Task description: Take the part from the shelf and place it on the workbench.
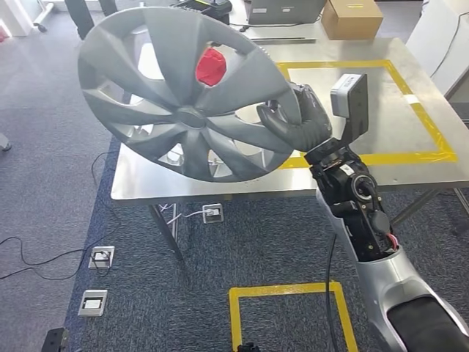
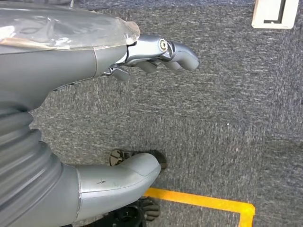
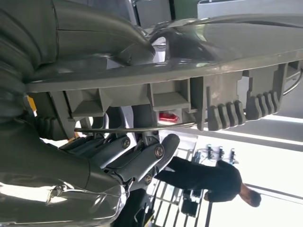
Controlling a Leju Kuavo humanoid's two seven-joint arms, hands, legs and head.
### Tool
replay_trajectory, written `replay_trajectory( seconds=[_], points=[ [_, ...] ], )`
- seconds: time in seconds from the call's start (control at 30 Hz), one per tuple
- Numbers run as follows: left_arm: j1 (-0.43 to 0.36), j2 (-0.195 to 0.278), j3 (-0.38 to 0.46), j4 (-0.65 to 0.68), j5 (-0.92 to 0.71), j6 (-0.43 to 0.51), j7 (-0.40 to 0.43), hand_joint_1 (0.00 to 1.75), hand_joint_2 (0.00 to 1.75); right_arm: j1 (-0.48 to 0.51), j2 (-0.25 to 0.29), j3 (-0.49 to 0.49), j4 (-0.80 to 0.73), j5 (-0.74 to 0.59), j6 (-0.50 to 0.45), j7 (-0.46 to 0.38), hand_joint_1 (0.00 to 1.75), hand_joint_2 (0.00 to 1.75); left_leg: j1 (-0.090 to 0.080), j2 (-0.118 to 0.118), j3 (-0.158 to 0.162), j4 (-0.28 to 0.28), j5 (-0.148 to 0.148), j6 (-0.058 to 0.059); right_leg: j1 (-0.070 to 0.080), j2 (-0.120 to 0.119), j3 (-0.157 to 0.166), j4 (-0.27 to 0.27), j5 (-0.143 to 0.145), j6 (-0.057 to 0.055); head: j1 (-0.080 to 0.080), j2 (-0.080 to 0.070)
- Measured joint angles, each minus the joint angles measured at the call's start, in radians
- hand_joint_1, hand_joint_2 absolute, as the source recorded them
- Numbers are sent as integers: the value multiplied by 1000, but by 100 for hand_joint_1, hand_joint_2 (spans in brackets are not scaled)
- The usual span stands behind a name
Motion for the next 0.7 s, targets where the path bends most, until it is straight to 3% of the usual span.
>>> replay_trajectory(
  seconds=[0.07, 0.13, 0.23, 0.3, 0.33, 0.4, 0.47, 0.5, 0.53, 0.6, 0.63, 0.7],
  points=[
    [0, -2, -1, 0, 0, 0, 0, 0, 175, 2, -6, -5, 0, 0, 0, 0, 175, 175, 1, 0, 9, 3, -8, -6, -3, -8, 59, -137, 80, 0, 9, 0],
    [-1, -3, -3, 0, -1, 1, 1, 0, 175, 0, -9, -10, 0, 0, 0, 0, 175, 175, -3, 1, 10, 9, -13, -16, -1, -16, 111, -253, 123, -5, 17, 0],
    [-2, -4, -5, 0, -2, 1, 2, 0, 175, 2, -9, -14, 0, 0, 0, -1, 175, 175, -7, 7, 3, 12, -11, -28, 2, -13, 123, -281, 121, -20, 11, 0],
    [-3, -4, -6, 0, -3, 1, 2, 0, 175, 2, -10, -16, 0, 1, -1, 0, 175, 175, -4, 8, -8, 39, -33, -37, 1, -9, 126, -286, 125, -33, 4, 0],
    [-3, -4, -7, 0, -4, 1, 2, 0, 175, 2, -11, -17, 0, 1, -2, 0, 175, 175, -3, 6, -27, 83, -59, -41, -1, -9, 128, -289, 127, -39, 1, 0],
    [-3, -5, -10, 0, -6, 1, 2, 0, 175, 1, -12, -18, -1, 1, -5, 0, 175, 175, -2, 4, -95, 227, -125, -46, 0, -6, 127, -290, 128, -46, -10, 0],
    [-2, -6, -14, 0, -9, 1, 3, 0, 175, 2, -13, -21, -1, 2, -7, 3, 175, 175, -2, 2, -149, 329, -151, -45, 2, -1, 127, -289, 128, -47, -17, 0],
    [-1, -7, -15, 0, -11, 1, 3, 0, 175, 4, -13, -22, -2, 2, -8, 7, 175, 175, -2, 2, -149, 322, -134, -42, 4, 2, 128, -289, 128, -47, -18, 0],
    [-1, -8, -15, 0, -12, 2, 3, 0, 175, 7, -14, -23, -4, 3, -9, 11, 175, 175, -3, 1, -127, 269, -99, -37, 5, 5, 129, -289, 128, -47, -19, 0],
    [-2, -7, -15, 0, -14, 3, 3, 0, 175, 10, -15, -24, -12, 3, -10, 17, 175, 175, -7, -5, -54, 111, -26, -24, 7, 12, 128, -289, 127, -46, -19, 0],
    [-3, -6, -16, 0, -14, 4, 3, 0, 175, 10, -16, -25, -15, 3, -10, 19, 175, 175, -9, -8, -27, 51, -6, -20, 8, 15, 126, -289, 127, -44, -19, 0],
    [-3, -4, -16, 0, -14, 6, 3, 0, 175, 13, -17, -27, -20, 2, -12, 20, 175, 175, -15, -11, -10, 12, -3, -16, 8, 18, 122, -290, 128, -37, -19, 0]
  ],
)
